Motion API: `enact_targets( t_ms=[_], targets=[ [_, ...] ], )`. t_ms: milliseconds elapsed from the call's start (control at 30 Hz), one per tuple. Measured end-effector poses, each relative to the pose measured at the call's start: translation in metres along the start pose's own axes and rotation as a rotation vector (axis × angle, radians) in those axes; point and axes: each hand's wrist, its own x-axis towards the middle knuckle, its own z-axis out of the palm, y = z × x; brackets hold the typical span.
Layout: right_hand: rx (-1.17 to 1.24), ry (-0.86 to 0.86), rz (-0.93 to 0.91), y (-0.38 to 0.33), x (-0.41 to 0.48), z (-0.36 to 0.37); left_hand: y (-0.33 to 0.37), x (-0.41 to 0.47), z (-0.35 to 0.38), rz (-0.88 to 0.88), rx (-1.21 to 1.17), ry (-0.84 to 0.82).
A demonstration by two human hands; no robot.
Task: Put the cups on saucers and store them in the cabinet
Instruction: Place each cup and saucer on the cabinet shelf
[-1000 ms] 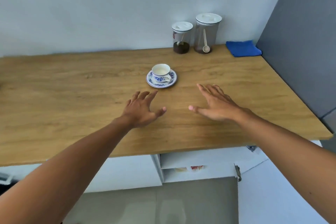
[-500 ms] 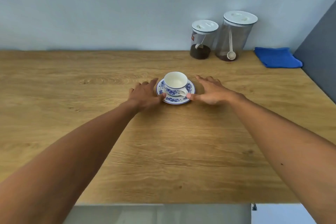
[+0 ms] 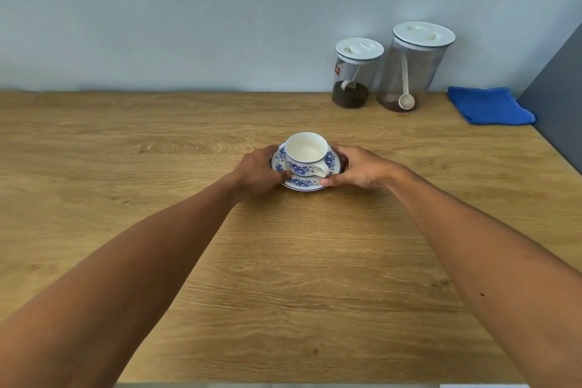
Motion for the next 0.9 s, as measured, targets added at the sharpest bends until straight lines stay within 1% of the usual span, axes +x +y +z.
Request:
enact_targets(
  t_ms=[167, 300, 500, 700, 900],
  targets=[
    [0.234, 0.021, -0.030, 0.002, -0.011, 0.004, 0.002, -0.006, 0.002, 0.023, -0.113, 0.016],
    [0.395, 0.079, -0.026, -0.002, -0.031, 0.009, 0.008, -0.017, 0.005, 0.035, -0.243, 0.030],
    [0.546, 0.098, -0.075, 0.004, -0.079, 0.007, 0.030, -0.043, 0.015, 0.061, -0.302, -0.001],
    [0.568, 0.121, -0.088, 0.009, -0.148, 0.002, 0.069, -0.087, 0.032, 0.101, -0.303, -0.032],
    [0.585, 0.147, -0.063, 0.007, -0.243, 0.011, 0.105, -0.160, 0.055, 0.140, -0.319, -0.056]
  ],
)
